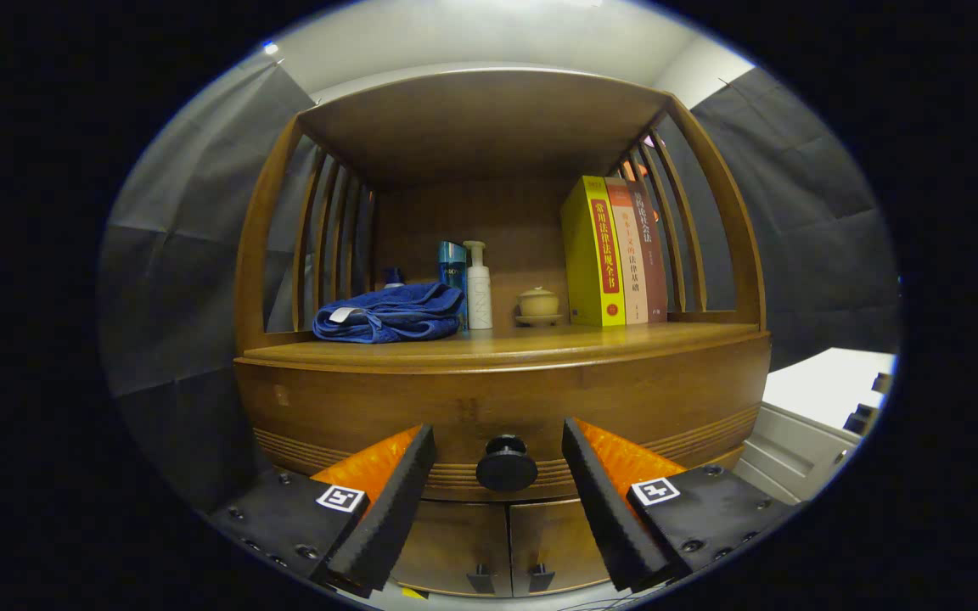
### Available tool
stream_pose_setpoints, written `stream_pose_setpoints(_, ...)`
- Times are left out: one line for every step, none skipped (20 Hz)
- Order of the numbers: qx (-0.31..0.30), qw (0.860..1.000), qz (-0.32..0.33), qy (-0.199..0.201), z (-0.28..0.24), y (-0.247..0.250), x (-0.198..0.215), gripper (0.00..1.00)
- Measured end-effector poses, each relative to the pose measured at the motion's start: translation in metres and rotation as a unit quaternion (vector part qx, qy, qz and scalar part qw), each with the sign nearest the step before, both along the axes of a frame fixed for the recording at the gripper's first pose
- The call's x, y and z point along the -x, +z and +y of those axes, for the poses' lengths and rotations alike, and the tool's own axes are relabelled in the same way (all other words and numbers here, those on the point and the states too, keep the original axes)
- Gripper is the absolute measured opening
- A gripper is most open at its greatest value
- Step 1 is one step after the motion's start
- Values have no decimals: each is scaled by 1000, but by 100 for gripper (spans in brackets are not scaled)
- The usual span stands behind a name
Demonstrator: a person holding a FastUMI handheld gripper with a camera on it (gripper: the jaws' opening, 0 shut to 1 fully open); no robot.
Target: Pull open the drawer, take out the items inside it, and place them on the countertop above the cabinet.
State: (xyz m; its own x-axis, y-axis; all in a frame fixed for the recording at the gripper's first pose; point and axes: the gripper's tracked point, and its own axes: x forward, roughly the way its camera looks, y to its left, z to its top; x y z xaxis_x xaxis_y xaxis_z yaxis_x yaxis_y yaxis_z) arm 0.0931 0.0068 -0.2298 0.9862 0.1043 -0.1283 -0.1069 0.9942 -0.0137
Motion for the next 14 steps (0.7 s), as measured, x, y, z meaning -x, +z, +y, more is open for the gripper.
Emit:
stream_pose_setpoints(2,1000,6,-1,-1,-7,-5,97)
stream_pose_setpoints(7,1000,13,-4,-5,-13,-10,96)
stream_pose_setpoints(12,1000,18,-7,-7,-17,-13,93)
stream_pose_setpoints(16,1000,21,-11,-8,-20,-16,90)
stream_pose_setpoints(21,999,23,-13,-10,-23,-18,86)
stream_pose_setpoints(22,999,24,-13,-8,-23,-17,83)
stream_pose_setpoints(23,999,23,-13,-7,-23,-16,80)
stream_pose_setpoints(22,999,23,-13,-7,-22,-17,77)
stream_pose_setpoints(23,999,24,-16,-6,-24,-19,74)
stream_pose_setpoints(22,999,27,-16,-6,-26,-21,71)
stream_pose_setpoints(18,999,32,-14,-5,-29,-23,68)
stream_pose_setpoints(13,999,35,-15,-6,-29,-27,61)
stream_pose_setpoints(9,999,30,-19,-5,-28,-27,55)
stream_pose_setpoints(11,999,32,-20,-6,-29,-28,53)
